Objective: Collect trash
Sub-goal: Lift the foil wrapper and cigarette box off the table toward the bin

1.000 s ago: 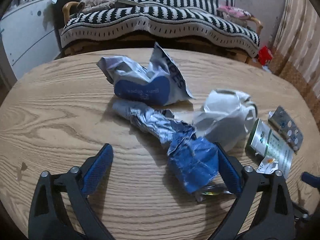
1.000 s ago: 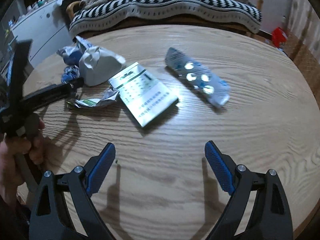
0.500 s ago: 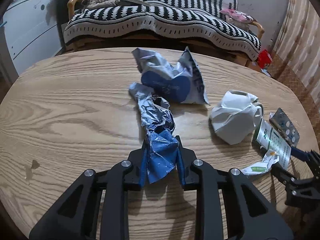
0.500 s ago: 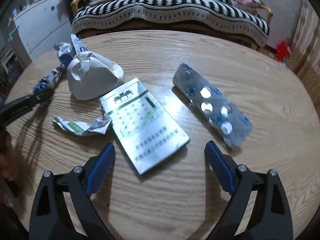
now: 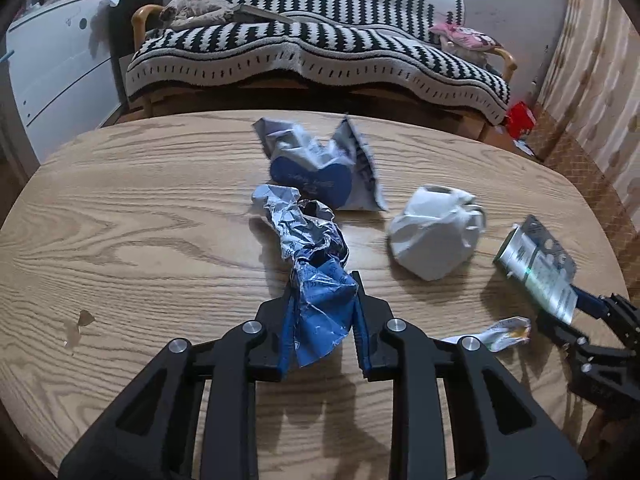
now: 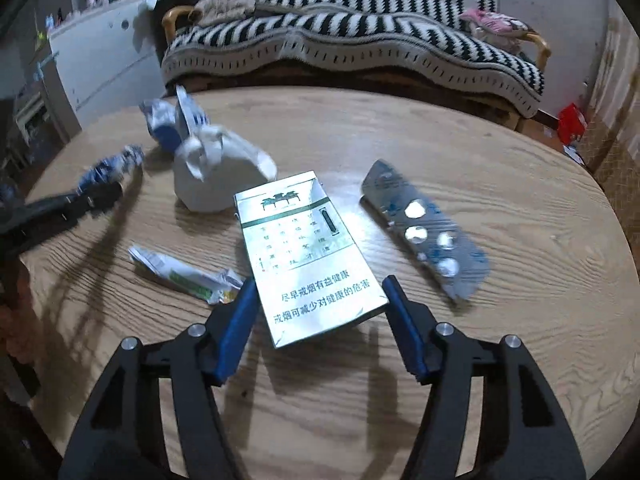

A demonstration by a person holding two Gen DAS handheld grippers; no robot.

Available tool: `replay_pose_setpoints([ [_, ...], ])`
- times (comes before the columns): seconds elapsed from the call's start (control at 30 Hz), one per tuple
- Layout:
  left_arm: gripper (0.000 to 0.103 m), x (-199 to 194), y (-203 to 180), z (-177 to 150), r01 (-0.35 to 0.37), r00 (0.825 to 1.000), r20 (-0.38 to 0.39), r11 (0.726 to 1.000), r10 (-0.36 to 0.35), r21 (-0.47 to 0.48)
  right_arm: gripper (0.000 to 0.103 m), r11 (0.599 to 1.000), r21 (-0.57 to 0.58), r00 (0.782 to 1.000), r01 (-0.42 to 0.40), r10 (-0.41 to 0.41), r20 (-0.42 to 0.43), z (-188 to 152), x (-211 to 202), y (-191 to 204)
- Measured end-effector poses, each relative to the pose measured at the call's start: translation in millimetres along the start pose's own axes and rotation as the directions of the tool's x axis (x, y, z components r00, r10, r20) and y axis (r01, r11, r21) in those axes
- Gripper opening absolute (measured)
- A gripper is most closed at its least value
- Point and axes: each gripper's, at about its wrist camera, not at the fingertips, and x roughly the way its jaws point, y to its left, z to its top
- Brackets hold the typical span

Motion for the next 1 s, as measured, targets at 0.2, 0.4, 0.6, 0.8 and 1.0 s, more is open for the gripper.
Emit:
replay_pose_setpoints([
  [0.2,0.024,-23.4,-26.5,-1.1,0.021,0.999,0.041,0.999,-0.023,0.040,0.062,0.997,0.077,0.999,0.015,-0.018,0.047,-13.8,-40.7,-27.1],
  [0.4,0.024,-36.1,-78.1,-7.7,0.073,0.996,0.042,0.992,-0.078,0.098,0.062,0.990,0.134,0.995,0.048,-0.059,0.082,-37.4,-78.1,-65.1],
  [0.6,0.024,-52.4,-155.2,-25.2,0.139,0.988,0.039,0.967,-0.151,0.211,0.062,0.972,0.208,0.986,0.112,-0.134,0.096,-75.3,-116.7,-117.8],
  [0.8,0.024,-67.1,-254.2,-54.7,0.249,0.965,-0.008,0.909,-0.262,0.334,0.062,0.932,0.317,0.970,0.176,-0.219,0.106,-125.5,-161.0,-183.3],
  [1.0,0.024,-85.9,-352.2,-96.2,0.348,0.929,-0.058,0.811,-0.365,0.470,0.062,0.850,0.470,0.944,0.238,-0.316,0.094,-195.9,-214.9,-260.1],
])
